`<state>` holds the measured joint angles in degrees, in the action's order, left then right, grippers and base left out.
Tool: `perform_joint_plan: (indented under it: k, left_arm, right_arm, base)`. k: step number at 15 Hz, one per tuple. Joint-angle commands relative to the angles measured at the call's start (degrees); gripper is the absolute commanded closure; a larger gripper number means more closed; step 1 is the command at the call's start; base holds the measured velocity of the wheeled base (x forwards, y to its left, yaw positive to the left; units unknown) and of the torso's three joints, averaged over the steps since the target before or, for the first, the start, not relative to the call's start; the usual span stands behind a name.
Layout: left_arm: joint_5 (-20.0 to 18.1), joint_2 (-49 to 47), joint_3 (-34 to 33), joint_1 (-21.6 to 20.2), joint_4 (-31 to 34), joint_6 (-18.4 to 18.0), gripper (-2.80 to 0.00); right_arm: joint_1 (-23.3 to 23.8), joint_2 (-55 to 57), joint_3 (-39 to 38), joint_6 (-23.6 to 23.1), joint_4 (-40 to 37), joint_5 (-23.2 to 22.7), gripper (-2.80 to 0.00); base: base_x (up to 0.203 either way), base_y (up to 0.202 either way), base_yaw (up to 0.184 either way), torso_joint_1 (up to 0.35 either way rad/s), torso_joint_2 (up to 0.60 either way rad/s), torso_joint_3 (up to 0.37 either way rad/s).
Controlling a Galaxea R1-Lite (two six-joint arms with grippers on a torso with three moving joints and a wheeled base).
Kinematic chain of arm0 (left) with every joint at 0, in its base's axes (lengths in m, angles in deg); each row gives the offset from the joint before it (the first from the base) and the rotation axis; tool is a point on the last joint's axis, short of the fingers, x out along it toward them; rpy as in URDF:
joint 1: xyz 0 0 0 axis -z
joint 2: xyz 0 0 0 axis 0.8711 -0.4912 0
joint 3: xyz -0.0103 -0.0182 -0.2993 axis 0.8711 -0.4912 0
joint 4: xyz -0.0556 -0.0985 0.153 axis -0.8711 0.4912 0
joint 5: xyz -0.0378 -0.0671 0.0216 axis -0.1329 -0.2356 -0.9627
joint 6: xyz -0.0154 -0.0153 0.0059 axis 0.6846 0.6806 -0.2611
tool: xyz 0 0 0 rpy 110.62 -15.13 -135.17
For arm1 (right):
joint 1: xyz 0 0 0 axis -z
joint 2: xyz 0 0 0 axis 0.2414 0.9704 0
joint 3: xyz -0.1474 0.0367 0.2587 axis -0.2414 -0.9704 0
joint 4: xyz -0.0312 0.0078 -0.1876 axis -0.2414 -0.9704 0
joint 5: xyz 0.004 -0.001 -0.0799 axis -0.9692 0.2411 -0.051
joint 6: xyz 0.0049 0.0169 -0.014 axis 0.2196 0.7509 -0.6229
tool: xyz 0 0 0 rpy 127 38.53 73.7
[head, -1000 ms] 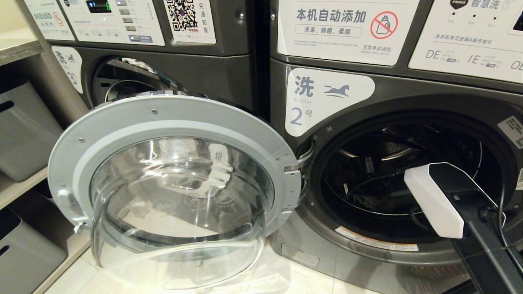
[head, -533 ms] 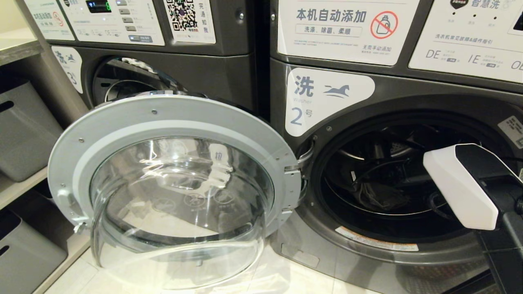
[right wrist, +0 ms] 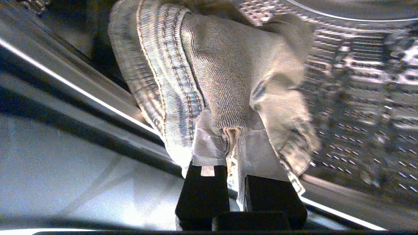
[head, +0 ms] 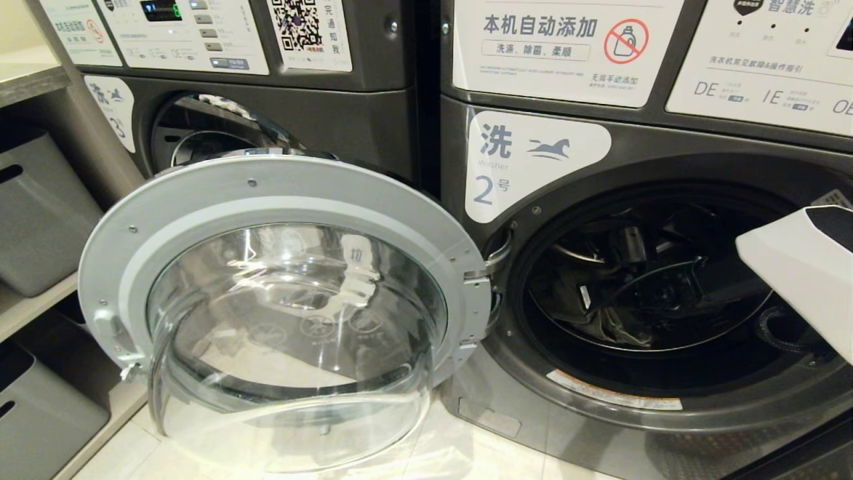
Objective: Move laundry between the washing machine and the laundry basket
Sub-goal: Pick a cloth and place it into the basket
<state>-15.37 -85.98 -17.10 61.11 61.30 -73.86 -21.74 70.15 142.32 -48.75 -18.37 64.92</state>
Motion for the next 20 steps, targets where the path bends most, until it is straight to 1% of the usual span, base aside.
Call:
perform_joint_plan:
  k: [1, 5, 7, 9, 14, 19, 20]
  left_arm:
    - [0.01, -0.02, 0.0, 0.0, -0.01, 0.0, 0.0]
    - [0.01, -0.02, 0.0, 0.0, -0.01, 0.0, 0.0]
    - [0.01, -0.02, 0.0, 0.0, -0.01, 0.0, 0.0]
    - [0.01, -0.02, 0.0, 0.0, 0.07, 0.0, 0.0]
    - [0.01, -0.02, 0.0, 0.0, -0.01, 0.0, 0.0]
    - [0.01, -0.02, 0.0, 0.0, -0.01, 0.0, 0.0]
    - [0.01, -0.02, 0.0, 0.0, -0.01, 0.0, 0.0]
  right_arm:
    - [-0.14, -5.28, -6.67, -0.16, 2.41, -0.04, 0.0]
    - [-0.22, -10.5, -15.09, -2.7, 6.21, -0.17, 0.0]
    - [-0.23, -14.07, -18.5, -2.79, 6.84, -0.38, 0.0]
    - [-0.49, -18.22, -23.14, -2.91, 6.92, -1.55, 0.0]
    - [-2.83, -30.99, -36.81, -3.05, 6.88, -3.33, 0.0]
    - [-3.68, -44.91, -47.89, -3.43, 6.64, -3.15, 0.0]
    - [-3.71, -47.59, -50.05, -4.1, 6.62, -3.06, 0.0]
  base:
    - [0.0, 0.0, 0.0, 0.0, 0.0, 0.0]
    - [0.0, 0.0, 0.0, 0.0, 0.0, 0.0]
    - [0.0, 0.0, 0.0, 0.0, 0.0, 0.0]
    - [0.0, 0.0, 0.0, 0.0, 0.0, 0.0]
    - [0.0, 0.0, 0.0, 0.0, 0.0, 0.0]
    - [0.0, 0.0, 0.0, 0.0, 0.0, 0.0]
    - [0.0, 0.0, 0.0, 0.0, 0.0, 0.0]
